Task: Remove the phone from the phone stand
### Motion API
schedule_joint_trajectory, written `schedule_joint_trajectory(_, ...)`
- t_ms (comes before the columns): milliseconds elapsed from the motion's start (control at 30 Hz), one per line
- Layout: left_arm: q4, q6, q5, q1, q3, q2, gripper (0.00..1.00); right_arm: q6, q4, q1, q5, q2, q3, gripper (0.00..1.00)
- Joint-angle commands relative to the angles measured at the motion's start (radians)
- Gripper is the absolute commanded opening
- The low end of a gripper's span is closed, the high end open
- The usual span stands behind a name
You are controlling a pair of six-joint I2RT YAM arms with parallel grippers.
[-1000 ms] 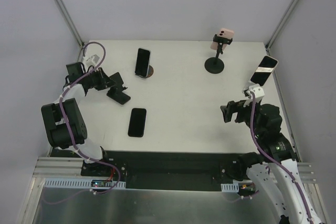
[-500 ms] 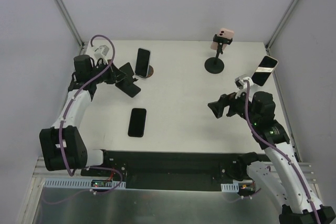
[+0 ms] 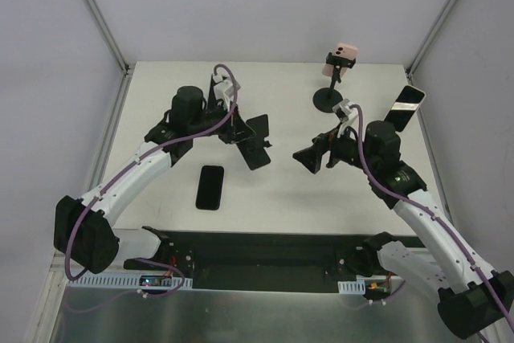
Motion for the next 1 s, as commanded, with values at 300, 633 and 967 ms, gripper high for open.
schedule_joint_trajectory(300,0.037,0.048,0.187,-0.227,0.214,0.116,0.00,-0.036,0.093,0.042,-0.188,0.074,0.103,0.86)
schedule_joint_trajectory(633,0.039,0.063,0.315,-0.241,0.267,0.131,0.00,0.006,0.103,0.042,-0.289,0.125,0.120,0.78)
schedule_joint_trajectory(967,0.037,0.078,0.344,-0.241,0.277,0.156,0.00,-0.005,0.086,0.041,-0.361,0.162,0.166,0.43)
